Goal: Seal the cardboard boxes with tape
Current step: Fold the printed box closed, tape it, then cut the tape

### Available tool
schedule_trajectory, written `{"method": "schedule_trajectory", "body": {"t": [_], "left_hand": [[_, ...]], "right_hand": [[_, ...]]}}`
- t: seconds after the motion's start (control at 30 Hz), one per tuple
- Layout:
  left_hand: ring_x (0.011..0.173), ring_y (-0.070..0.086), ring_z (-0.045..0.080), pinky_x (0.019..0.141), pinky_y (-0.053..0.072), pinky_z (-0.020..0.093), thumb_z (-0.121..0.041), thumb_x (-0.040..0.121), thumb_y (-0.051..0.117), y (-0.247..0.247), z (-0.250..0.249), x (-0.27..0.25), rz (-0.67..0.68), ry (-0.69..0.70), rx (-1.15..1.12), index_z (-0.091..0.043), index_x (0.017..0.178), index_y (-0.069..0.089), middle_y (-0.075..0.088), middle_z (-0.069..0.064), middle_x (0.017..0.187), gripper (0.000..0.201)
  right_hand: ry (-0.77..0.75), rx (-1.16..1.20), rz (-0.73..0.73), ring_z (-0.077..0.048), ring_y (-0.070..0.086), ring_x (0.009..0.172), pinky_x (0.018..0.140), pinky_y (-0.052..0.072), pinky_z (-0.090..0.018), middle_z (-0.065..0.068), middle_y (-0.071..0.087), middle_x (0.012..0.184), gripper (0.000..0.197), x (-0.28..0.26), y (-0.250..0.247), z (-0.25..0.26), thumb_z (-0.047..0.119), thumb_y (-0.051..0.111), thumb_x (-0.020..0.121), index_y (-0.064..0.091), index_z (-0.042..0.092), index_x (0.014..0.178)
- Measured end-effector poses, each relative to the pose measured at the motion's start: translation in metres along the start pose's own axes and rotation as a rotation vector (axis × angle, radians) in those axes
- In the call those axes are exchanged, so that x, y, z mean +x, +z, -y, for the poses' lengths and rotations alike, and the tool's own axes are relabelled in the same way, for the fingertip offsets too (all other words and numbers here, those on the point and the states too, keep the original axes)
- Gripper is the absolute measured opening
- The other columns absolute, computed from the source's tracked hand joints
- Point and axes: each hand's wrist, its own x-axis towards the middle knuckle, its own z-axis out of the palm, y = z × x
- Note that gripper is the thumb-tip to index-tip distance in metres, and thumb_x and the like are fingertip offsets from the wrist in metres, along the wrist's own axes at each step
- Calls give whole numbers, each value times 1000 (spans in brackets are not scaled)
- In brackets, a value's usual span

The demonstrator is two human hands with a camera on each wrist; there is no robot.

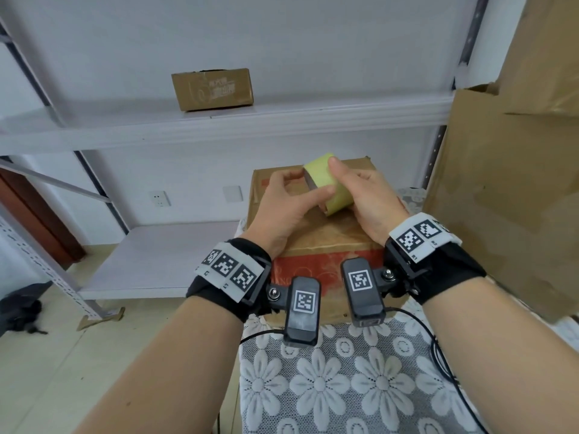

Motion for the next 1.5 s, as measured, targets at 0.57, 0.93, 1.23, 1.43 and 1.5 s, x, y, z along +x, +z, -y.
{"method": "schedule_trajectory", "body": {"t": [0.57,0.93,1.23,1.43,1.5], "left_hand": [[109,63,12,90,54,27,5,62,86,-4,6,-2,88,117,43,-27,135,50,63,-3,119,88],[117,56,11,100,50,38,-3,61,86,0,7,-4,139,256,284,-34,135,46,55,-9,127,90],[107,67,16,91,55,31,1,65,86,-1,6,-3,102,112,22,-25,136,45,63,3,124,86],[110,64,15,91,55,28,11,69,78,0,2,-7,217,154,91,-30,139,42,53,-2,129,88],[108,66,20,88,56,29,13,69,77,-1,2,-7,207,120,11,-31,136,45,56,0,126,86]], "right_hand": [[10,120,105,-20,64,75,72,53,-29,-11,69,78,7,-2,-6,-3,5,63,85,70,7,84],[40,49,19,-18,60,60,63,50,-28,-9,65,66,26,-3,1,-2,28,61,91,70,7,80],[32,171,109,-17,65,73,74,54,-28,-8,70,75,9,-8,-4,-1,2,62,84,68,3,91],[50,99,22,-20,59,65,69,50,-34,-9,63,68,24,-6,2,-3,31,69,82,69,7,82],[45,126,25,-25,62,72,77,52,-39,-15,65,78,29,-5,1,-5,28,63,89,68,0,93]]}}
